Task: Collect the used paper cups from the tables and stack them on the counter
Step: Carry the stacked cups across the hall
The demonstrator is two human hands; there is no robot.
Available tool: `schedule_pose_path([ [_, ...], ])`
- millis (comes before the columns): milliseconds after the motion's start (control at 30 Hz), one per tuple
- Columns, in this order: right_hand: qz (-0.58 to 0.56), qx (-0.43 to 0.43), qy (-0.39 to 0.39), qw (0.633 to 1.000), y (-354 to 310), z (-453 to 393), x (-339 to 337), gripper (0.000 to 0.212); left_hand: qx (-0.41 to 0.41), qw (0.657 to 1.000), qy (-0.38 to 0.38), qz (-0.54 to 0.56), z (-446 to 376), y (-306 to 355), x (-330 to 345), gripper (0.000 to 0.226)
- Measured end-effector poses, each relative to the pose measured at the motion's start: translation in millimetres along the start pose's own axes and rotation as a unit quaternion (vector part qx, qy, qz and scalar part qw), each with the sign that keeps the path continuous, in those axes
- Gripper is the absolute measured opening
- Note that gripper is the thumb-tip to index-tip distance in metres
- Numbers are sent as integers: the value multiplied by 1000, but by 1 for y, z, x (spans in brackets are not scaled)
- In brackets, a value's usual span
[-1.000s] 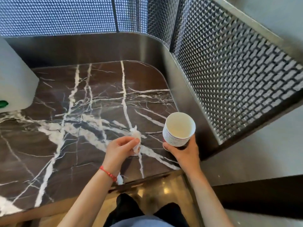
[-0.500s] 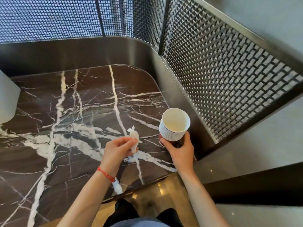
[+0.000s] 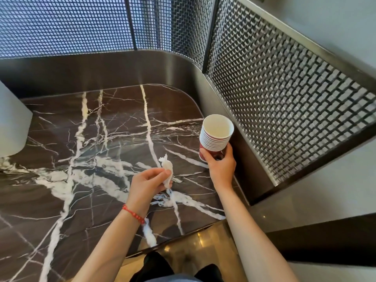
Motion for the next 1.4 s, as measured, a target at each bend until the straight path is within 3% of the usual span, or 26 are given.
schedule_pose_path([
  [600,12,-8,-27,1000,-10,-50,42,69,-7,1000,20,18,-20,5,-7,17],
  [1067,8,-14,-33,999,-13,-72,61,66,-13,1000,26,6,-41,9,-7,7],
  [1400,2,15,-71,997,-8,-66,59,81,-10,1000,23,12,-33,8,-6,10],
])
Point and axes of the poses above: each hand's wrist, its own z-axis away from the middle knuckle, its own x-axis out of the palm, y = z × x, the point moved 5 cm from there along -z, towards the middle knuckle, and after that the axes turned 2 degrees about z, right-handed, at the moved point
